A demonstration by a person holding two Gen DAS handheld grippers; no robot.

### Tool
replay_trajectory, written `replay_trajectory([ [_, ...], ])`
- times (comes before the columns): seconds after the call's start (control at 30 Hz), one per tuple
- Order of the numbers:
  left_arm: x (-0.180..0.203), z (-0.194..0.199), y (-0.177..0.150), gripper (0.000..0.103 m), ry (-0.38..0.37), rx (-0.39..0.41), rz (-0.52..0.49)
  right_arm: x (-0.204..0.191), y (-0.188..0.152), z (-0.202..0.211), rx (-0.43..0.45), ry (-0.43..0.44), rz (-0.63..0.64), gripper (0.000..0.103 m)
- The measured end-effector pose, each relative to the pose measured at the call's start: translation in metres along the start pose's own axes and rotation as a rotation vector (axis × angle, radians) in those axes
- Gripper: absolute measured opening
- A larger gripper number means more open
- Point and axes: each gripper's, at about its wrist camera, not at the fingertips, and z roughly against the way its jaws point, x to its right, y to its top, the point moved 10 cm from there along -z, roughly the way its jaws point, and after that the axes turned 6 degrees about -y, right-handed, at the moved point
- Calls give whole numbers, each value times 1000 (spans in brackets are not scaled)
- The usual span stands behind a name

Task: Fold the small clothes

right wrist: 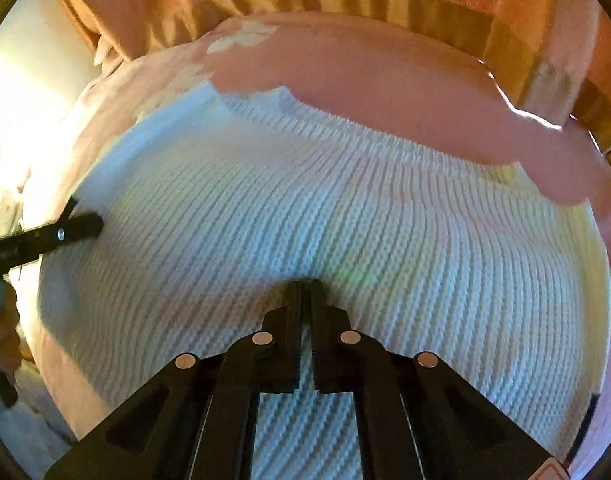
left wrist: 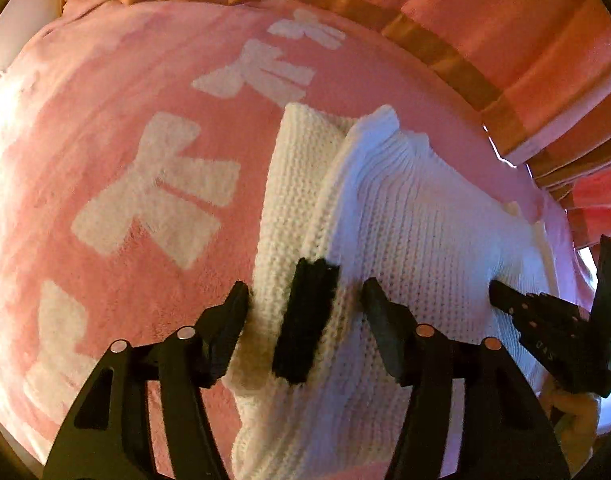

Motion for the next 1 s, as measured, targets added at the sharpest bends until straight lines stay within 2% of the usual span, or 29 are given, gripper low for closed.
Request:
replay_trajectory([
  [0.1,-4,-10,1,67,-22,-13,49,-2,2,-3,8,-11,9,2],
  [0.17,-2,-13,3,67,-12,-3,57,-3,5,-6,11,-10,13,2],
  [0.23,4,-14,5,54,-5,0,40,-3,8,-8,6,0,10,2],
  [0.27,7,-13,6,39,-21,1,39,-1,7,-5,5,8,5,2],
  [0.3,14,-11,8,32,-32,0,34,0,7,-5,5,10,5,2],
  [0.37,24,-2,14,24,-39,30,18,1,6,-3,3,11,5,2],
  [0.6,101,52,30,21,-254,138,-16,3,5,-1,4,18,5,2],
  [0.7,134,60,28,21,-324,139,-34,4,6,-2,11,38,-11,2],
  [0.77,152,58,26,21,-337,129,-58,6,6,-2,14,59,-23,2],
  [0.9,186,42,20,21,-319,104,-116,21,2,14,5,157,-102,2],
  [0.97,200,35,16,21,-303,87,-138,41,3,35,36,137,-131,9],
  [1.0,211,30,15,21,-294,80,-152,61,3,53,82,93,-141,10],
])
